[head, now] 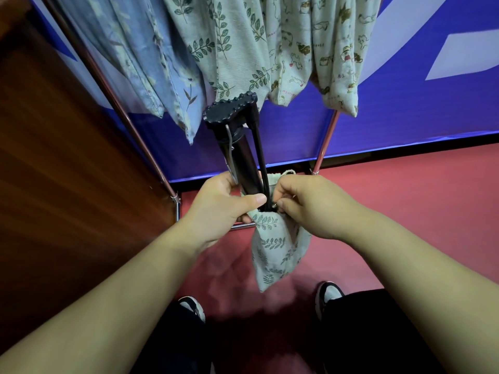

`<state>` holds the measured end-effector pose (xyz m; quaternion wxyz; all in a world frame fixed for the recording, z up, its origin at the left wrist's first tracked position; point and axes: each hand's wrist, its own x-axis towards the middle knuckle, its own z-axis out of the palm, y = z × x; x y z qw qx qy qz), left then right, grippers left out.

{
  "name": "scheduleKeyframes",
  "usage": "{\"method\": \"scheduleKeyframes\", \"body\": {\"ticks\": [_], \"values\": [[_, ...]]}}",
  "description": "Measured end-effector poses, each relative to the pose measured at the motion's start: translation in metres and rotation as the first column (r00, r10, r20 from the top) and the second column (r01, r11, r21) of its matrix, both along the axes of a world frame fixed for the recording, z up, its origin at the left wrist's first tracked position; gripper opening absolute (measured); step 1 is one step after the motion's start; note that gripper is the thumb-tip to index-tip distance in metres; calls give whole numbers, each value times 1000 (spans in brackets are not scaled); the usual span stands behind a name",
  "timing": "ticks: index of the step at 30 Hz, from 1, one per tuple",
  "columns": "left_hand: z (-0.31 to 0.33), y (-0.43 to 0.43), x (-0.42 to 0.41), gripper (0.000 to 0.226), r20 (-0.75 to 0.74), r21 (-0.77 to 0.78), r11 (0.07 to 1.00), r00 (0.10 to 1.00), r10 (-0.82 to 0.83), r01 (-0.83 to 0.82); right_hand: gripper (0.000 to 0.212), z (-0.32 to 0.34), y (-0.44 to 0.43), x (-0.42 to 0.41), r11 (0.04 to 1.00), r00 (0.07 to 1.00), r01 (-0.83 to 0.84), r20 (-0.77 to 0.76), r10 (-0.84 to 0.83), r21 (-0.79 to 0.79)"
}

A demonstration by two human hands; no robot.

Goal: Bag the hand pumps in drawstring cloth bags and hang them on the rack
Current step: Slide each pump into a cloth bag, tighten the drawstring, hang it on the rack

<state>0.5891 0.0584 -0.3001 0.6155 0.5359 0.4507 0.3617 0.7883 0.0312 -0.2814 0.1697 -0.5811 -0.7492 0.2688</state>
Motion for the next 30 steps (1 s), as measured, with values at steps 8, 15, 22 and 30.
{"method": "scheduleKeyframes", "body": {"ticks": [8,15,22,30], "values": [[1,0,-2,27,63,-20,1000,998,-8,9,19,-4,0,4,994,993,-64,-107,54,-84],[3,3,-6,32,43,-12,1000,999,10,-9,24,8,-1,21,987,997,-32,-72,21,-160],[6,7,-13,25,-17,22,1000,1000,20,-19,28,5,0,26,979,999,-34,21,39,-200],[-1,16,-26,28,-141,28,1000,990,-4,8,27,7,5,36,982,967,46,-238,-89,-182]]}}
